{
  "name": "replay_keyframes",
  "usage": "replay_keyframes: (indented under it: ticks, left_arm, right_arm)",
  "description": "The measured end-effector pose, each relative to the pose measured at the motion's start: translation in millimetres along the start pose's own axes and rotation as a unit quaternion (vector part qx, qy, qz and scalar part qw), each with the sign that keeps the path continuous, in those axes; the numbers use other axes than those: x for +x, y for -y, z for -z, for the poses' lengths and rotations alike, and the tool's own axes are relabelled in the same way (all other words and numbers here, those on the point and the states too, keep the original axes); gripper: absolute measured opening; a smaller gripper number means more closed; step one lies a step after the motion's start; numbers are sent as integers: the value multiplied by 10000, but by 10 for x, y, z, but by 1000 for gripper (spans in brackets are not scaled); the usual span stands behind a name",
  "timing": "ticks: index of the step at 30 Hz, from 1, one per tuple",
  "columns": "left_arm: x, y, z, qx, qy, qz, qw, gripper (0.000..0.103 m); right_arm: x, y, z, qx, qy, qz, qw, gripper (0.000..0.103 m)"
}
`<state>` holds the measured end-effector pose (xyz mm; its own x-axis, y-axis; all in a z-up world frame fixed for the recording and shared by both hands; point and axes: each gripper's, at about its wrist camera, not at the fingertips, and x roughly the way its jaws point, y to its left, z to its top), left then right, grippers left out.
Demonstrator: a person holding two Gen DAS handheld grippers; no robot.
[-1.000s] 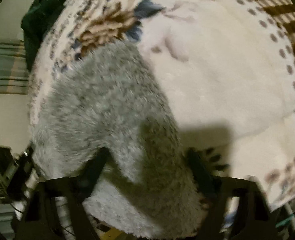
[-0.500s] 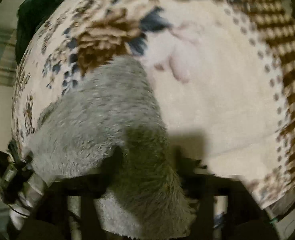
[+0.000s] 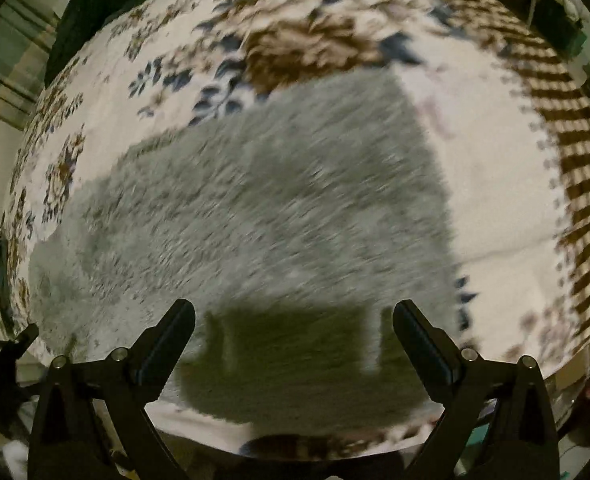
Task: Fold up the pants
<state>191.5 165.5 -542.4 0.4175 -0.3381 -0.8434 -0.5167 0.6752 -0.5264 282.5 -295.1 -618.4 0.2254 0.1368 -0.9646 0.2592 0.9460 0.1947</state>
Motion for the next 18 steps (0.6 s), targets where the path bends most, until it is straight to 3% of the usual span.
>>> replay_keyframes:
  ticks: [2, 6, 7, 9, 10, 14, 18]
  left_arm:
    - [71, -275, -112, -540, 175, 290, 9980, 102]
    - [294, -595, -381, -1109, 544, 615, 9904, 101]
    - [352, -634, -441, -1178, 583, 724, 9887, 95]
    - [400, -631, -535, -1117, 728, 882, 9871, 54]
    - [403, -587, -567, -1009, 777, 881, 9879, 18]
    - [151, -260, -564, -176, 1257, 1049, 9863, 14]
    - [-297, 116, -411, 474, 1611, 1311, 9771, 12]
  right_arm:
    - [77, -104, -8, -4, -96, -45, 9999, 101]
    - [167, -271, -62, -171, -159, 35, 9997, 101]
    - [194, -315, -86, -230, -193, 70, 9995, 101]
    - [224, -361, -113, -301, -239, 133, 9992, 101]
    - [239, -379, -119, -323, -254, 151, 9990, 101]
    - [292, -365, -137, -250, -286, 214, 9991, 101]
    - [324, -276, -133, -33, -297, 72, 9995, 101]
